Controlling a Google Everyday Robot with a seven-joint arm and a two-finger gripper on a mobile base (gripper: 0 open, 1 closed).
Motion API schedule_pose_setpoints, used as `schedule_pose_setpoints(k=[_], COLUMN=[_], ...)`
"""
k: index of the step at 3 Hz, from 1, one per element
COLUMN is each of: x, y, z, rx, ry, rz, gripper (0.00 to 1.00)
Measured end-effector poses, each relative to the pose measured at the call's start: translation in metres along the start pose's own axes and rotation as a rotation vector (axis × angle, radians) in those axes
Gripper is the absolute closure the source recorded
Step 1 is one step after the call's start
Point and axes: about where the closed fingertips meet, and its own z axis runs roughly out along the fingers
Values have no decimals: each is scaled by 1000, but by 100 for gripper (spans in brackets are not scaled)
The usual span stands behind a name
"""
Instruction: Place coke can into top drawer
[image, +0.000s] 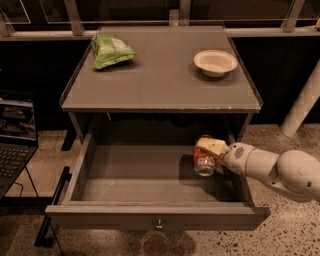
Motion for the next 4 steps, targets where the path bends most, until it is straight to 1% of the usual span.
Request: schedule_pose_setpoints(k=[1,2,3,4], x=[-1,-2,-3,-3], y=[-8,-21,-28,-28], z=[13,30,45,45], rx=[88,219,250,250], ry=[-12,-18,4,4], rz=[-42,-101,-115,-115], gripper=[13,0,0,0])
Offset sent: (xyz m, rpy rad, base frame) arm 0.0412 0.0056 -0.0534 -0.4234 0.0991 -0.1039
